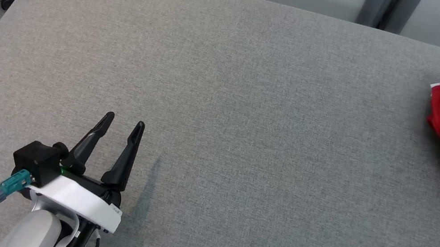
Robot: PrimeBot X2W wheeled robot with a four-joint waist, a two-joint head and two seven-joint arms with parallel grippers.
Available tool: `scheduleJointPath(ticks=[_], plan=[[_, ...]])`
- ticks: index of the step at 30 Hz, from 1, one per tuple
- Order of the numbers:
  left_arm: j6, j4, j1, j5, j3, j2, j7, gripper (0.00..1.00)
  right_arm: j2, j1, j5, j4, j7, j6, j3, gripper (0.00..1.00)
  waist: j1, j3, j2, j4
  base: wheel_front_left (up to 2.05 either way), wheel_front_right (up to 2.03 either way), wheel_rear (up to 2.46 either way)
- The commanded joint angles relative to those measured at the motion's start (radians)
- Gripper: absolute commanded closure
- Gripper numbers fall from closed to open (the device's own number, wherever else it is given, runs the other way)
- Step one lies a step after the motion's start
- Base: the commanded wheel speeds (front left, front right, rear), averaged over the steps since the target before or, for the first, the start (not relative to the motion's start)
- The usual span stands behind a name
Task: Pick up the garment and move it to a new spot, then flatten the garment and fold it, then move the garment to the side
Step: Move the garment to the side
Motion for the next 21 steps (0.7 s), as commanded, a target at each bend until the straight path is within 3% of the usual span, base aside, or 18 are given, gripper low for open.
scheduleJointPath(ticks=[1,6,17,18,19,20,21], plan=[[-0.004,0.0,0.0,0.008,0.006,0.011,-0.001,0.0,-0.008,0.004,-0.026,0.005,0.005,0.001,0.004,1.0,0.0,0.003,-0.0001,-0.004,0.0,0.0,0.0],[-0.004,-0.005,-0.018,0.01,0.0,0.012,-0.001,0.0,-0.004,-0.01,-0.11,0.054,-0.007,0.001,0.015,1.0,0.0,0.023,-0.0001,-0.011,0.0,0.0,0.0],[-0.003,0.001,-0.031,0.0,-0.001,0.025,0.001,0.0,0.056,0.02,-0.182,0.213,-0.04,0.0,-0.024,1.0,0.0,0.046,-0.0001,0.001,0.0,0.0,0.0],[-0.002,0.002,-0.03,-0.001,0.0,0.026,0.001,0.0,0.062,0.021,-0.192,0.235,-0.042,0.0,-0.027,0.8,0.0,0.042,-0.0001,0.001,0.0,0.0,0.0],[0.0,0.003,-0.028,-0.001,0.0,0.028,0.001,0.0,0.071,0.024,-0.202,0.253,-0.044,0.0,-0.028,0.55,0.0,0.035,-0.0001,0.0,0.0,0.0,0.0],[0.001,0.004,-0.025,0.0,-0.001,0.029,0.001,0.0,0.082,0.025,-0.208,0.266,-0.047,0.001,-0.03,0.23,0.0,0.029,-0.0001,-0.001,0.0,0.0,0.0],[0.003,0.004,-0.023,0.0,-0.001,0.031,0.001,0.0,0.095,0.024,-0.212,0.281,-0.049,0.0,-0.035,0.0,0.0,0.022,-0.0001,-0.004,0.0,0.0,0.0]])
